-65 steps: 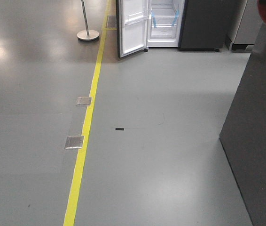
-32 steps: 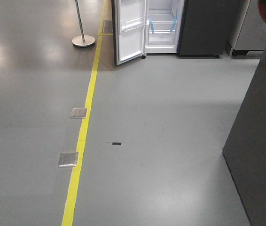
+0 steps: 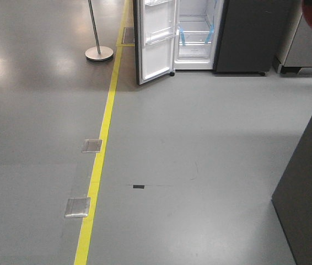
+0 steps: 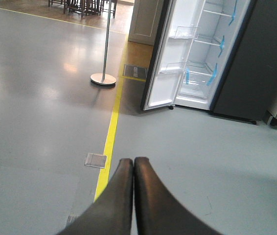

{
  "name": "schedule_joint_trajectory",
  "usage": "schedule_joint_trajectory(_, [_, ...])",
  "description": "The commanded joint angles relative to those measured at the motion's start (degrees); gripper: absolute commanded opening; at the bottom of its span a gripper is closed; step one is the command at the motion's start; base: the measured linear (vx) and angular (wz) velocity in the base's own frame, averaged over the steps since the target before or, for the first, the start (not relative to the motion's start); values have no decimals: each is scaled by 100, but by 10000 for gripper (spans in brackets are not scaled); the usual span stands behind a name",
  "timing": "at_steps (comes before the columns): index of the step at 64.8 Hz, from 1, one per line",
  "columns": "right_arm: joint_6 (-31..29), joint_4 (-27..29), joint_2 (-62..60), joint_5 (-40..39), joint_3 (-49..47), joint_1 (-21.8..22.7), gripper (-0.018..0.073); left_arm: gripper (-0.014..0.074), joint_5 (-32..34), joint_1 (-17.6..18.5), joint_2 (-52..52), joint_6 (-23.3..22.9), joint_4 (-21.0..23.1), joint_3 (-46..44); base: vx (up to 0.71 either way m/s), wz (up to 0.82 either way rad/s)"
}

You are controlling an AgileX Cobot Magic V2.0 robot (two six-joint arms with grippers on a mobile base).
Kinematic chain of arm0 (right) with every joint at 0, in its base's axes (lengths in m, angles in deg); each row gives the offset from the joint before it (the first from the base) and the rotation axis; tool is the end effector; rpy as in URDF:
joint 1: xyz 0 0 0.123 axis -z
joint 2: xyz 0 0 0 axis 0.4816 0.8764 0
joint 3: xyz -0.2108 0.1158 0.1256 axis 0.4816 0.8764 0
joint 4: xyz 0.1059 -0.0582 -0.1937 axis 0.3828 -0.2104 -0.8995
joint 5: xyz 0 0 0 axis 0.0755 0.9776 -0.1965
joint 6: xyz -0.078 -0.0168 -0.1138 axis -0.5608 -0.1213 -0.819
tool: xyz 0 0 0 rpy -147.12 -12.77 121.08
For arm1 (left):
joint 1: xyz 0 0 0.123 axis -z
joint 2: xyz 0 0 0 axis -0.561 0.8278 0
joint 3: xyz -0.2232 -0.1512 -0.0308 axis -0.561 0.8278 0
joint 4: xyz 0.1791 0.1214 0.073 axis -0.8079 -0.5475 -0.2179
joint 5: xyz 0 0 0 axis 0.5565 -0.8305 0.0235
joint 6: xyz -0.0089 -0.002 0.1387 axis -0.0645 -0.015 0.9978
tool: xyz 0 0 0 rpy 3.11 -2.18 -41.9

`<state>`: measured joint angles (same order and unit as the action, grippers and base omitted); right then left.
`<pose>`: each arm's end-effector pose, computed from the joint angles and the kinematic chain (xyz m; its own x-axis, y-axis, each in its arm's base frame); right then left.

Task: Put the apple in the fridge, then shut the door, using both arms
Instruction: 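Drive the base toward the open fridge holding the apple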

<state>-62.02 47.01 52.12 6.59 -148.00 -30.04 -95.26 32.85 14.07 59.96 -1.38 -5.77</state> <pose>0.2450 0.0484 0.4637 -0.4727 -0.0983 -0.8757 -0.3339 0.9396 0.0748 0.0925 0.0022 0.1754 -0.1613 -0.2751 -0.9478 -0.0686 0.9612 -0.2673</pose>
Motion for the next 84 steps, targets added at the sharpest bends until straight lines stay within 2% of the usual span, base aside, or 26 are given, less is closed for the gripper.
schedule_joint_trajectory(1, [-48, 108, -100, -418, -172, 1, 101, -6, 420, 8, -89, -50, 0, -96, 28, 2])
schedule_joint_trajectory(84, [-48, 108, -100, -418, -172, 1, 101, -6, 420, 8, -89, -50, 0, -96, 27, 0])
